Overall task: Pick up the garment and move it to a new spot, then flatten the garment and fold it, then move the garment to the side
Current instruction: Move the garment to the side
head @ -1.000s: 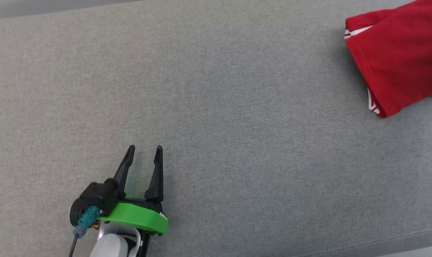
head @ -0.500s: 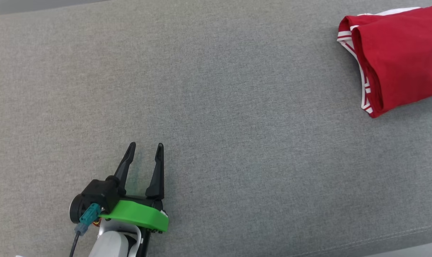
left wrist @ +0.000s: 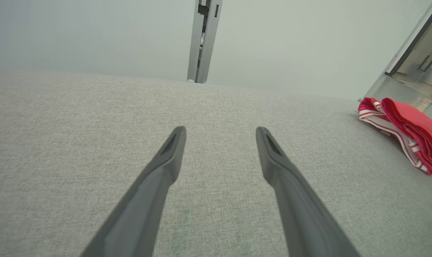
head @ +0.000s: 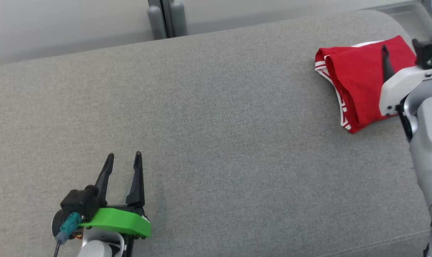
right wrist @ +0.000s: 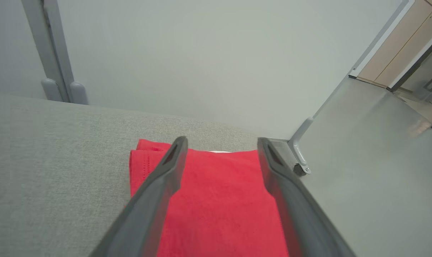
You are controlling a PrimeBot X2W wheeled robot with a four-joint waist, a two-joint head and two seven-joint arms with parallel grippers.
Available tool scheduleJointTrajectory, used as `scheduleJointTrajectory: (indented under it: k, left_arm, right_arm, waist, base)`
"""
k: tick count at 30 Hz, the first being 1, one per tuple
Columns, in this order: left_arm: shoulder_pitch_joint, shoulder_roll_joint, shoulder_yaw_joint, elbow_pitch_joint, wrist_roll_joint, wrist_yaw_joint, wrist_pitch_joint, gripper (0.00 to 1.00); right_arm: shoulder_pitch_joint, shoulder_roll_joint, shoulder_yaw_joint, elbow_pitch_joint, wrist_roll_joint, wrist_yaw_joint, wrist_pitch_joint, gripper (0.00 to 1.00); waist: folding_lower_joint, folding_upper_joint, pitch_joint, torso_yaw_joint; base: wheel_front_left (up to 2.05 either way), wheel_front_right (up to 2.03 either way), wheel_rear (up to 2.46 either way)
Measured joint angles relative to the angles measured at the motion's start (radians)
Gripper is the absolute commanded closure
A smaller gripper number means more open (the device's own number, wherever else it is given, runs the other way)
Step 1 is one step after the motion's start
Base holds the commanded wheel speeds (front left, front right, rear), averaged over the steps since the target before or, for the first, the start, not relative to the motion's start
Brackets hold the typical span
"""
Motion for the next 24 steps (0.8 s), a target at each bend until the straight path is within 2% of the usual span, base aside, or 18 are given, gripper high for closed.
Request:
scheduleJointTrajectory:
  k: [5, 9, 15, 21, 24]
  left_arm:
    - [0.049, -0.004, 0.040, 0.010, -0.019, 0.005, 0.000, 0.00]
    - [0.081, -0.007, 0.053, 0.019, -0.033, 0.010, 0.000, 0.00]
    - [0.128, -0.008, 0.076, 0.025, -0.040, 0.015, 0.000, 0.00]
    - [0.190, -0.008, 0.080, 0.030, -0.059, 0.015, 0.000, 0.00]
    - [0.215, -0.009, 0.077, 0.029, -0.068, 0.019, 0.000, 0.00]
  right_arm:
    - [0.090, 0.073, 0.018, -0.014, 0.041, 0.000, -0.036, 0.00]
    - [0.187, 0.103, -0.002, -0.060, 0.047, 0.000, -0.045, 0.00]
    - [0.391, 0.183, -0.031, -0.246, 0.084, 0.000, -0.048, 0.00]
    - [0.600, 0.208, -0.038, -0.423, 0.112, 0.000, -0.048, 0.00]
    - [0.694, 0.208, 0.000, -0.493, 0.191, 0.000, -0.048, 0.00]
  waist:
    - [0.0000, 0.0000, -0.079, 0.006]
    - [0.0000, 0.0000, -0.134, 0.017]
    - [0.0000, 0.0000, -0.192, 0.048]
    - [0.0000, 0.0000, -0.227, 0.073]
    - [-0.0001, 0.0001, -0.238, 0.082]
  base:
    - [0.00, 0.00, 0.00]
    - [0.00, 0.00, 0.00]
    - [0.00, 0.00, 0.00]
    - [0.00, 0.00, 0.00]
    - [0.00, 0.00, 0.00]
